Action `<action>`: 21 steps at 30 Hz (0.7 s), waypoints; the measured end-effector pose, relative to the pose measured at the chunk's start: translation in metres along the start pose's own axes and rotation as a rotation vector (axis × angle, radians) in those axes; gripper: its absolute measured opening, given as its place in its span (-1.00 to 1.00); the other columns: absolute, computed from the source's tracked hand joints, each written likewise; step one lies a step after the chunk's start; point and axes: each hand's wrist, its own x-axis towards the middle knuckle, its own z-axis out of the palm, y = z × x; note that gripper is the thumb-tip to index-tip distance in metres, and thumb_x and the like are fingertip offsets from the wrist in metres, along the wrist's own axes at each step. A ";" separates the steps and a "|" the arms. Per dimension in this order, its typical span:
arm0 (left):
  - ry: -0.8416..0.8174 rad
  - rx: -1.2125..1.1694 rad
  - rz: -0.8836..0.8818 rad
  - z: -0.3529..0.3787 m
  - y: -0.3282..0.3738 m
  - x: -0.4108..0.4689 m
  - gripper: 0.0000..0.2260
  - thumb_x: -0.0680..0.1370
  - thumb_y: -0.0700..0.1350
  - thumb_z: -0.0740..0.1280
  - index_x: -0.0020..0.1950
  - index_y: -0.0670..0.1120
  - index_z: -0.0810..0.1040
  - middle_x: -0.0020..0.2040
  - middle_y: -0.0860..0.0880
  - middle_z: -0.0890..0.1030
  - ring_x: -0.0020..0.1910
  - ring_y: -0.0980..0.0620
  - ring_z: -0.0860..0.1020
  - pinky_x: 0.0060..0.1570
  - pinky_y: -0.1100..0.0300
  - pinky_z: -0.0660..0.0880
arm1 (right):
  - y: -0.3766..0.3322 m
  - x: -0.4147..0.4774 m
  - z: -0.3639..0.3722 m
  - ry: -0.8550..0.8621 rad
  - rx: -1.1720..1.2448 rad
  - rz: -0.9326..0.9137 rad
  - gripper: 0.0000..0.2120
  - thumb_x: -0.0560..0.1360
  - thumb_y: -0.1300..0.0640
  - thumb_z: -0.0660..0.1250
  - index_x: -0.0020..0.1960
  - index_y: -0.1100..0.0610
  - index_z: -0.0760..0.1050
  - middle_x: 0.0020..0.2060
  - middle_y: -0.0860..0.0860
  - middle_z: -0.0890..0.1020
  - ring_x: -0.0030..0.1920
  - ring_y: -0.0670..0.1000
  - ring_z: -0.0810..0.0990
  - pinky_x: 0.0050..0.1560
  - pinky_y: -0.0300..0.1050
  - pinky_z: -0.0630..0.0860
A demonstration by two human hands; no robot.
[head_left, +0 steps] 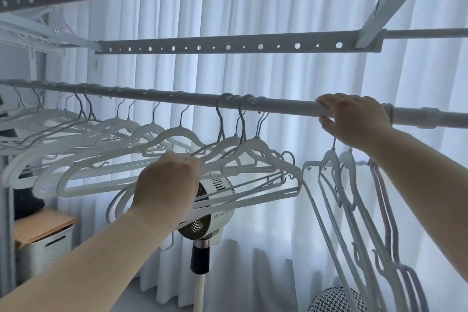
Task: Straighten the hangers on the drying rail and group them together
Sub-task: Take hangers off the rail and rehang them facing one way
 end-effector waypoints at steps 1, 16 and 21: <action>0.010 0.002 0.010 -0.002 0.000 0.001 -0.80 0.56 -0.07 0.14 0.08 -0.05 0.50 0.00 -0.01 0.58 0.06 -0.02 0.48 -0.12 0.16 0.44 | 0.000 0.000 0.000 0.000 0.004 -0.005 -0.77 0.51 0.13 0.16 0.14 0.12 0.44 -0.01 0.12 0.60 -0.01 0.18 0.54 -0.08 -0.07 0.26; -0.045 0.087 0.085 -0.020 0.016 0.029 -0.80 0.57 -0.12 0.14 -0.06 -0.10 0.56 -0.14 -0.12 0.62 -0.20 -0.14 0.50 -0.24 0.14 0.36 | 0.002 -0.001 -0.001 -0.017 -0.002 -0.012 -0.80 0.51 0.14 0.15 0.11 0.11 0.42 -0.04 0.11 0.58 -0.03 0.16 0.51 -0.10 -0.09 0.23; -0.124 0.055 0.071 -0.015 0.027 0.037 -0.85 0.54 -0.19 0.19 -0.12 -0.12 0.55 -0.17 -0.12 0.59 -0.08 -0.17 0.58 -0.15 0.08 0.47 | 0.001 -0.002 -0.003 -0.048 0.003 -0.007 -0.74 0.51 0.12 0.17 0.18 0.10 0.40 0.02 0.10 0.58 0.03 0.16 0.52 -0.02 -0.05 0.30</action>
